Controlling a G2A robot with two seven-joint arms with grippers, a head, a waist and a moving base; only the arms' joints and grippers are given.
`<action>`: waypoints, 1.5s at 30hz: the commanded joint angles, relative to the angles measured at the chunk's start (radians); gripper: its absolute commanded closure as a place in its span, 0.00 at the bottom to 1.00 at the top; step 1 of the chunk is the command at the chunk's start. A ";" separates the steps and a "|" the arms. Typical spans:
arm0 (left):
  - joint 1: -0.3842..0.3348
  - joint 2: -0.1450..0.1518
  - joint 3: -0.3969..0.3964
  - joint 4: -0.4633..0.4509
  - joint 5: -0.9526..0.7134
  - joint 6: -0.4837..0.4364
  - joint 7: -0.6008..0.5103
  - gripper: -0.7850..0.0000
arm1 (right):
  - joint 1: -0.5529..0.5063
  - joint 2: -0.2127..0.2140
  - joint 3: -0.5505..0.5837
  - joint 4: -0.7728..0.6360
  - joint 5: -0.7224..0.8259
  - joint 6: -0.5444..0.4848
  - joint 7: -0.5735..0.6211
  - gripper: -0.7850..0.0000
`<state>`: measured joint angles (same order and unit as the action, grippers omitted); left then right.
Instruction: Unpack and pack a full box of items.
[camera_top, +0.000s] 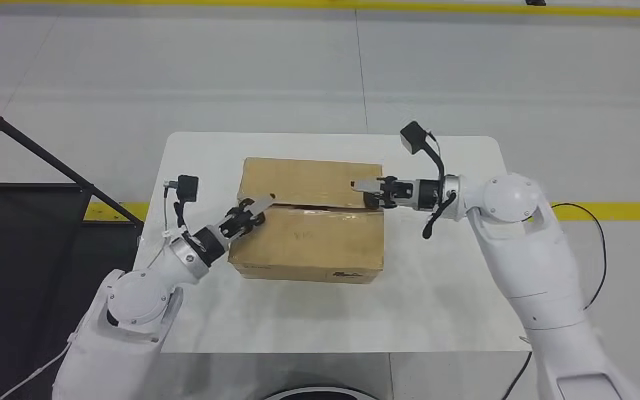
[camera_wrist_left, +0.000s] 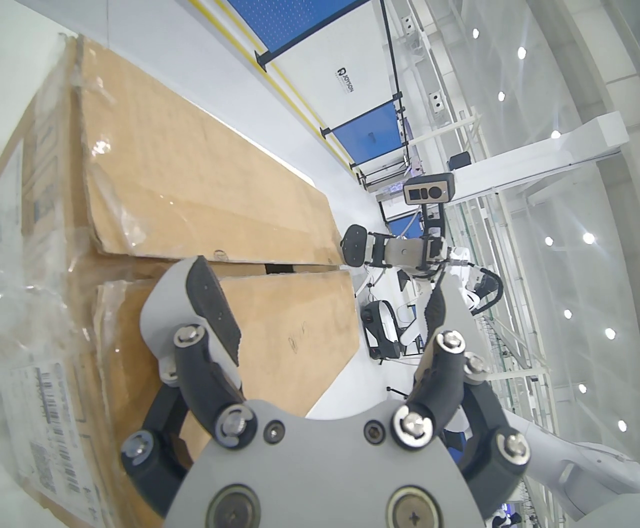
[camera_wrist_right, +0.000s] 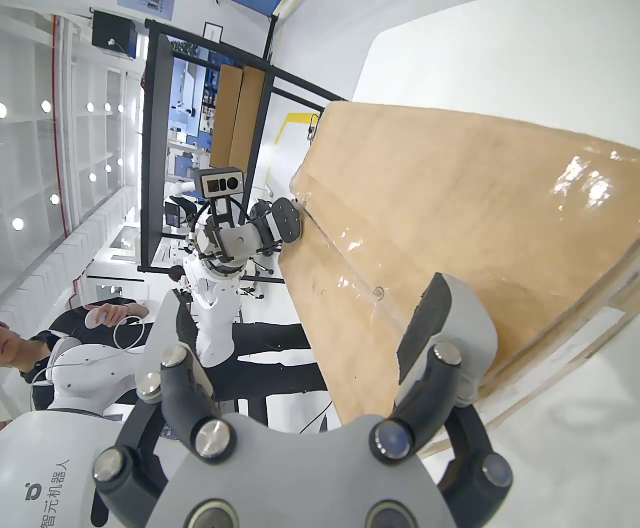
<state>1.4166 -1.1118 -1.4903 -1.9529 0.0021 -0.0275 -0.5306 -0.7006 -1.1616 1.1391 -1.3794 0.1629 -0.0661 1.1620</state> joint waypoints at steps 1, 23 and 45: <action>0.004 -0.001 -0.005 -0.002 -0.004 -0.008 0.019 0.00 | -0.005 0.001 -0.003 0.001 0.002 -0.003 0.004 0.00; 0.170 -0.010 -0.176 -0.075 -0.072 -0.069 0.298 0.00 | -0.003 -0.004 -0.046 0.100 0.030 -0.033 -0.012 0.00; 0.400 -0.026 -0.234 0.014 -0.271 -0.063 0.297 0.00 | -0.003 -0.004 -0.046 0.100 0.030 -0.033 -0.012 0.00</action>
<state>1.8156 -1.1366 -1.7302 -1.9493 -0.2574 -0.0994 -0.2263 -0.7040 -1.1659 1.0932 -1.2793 0.1929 -0.0989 1.1499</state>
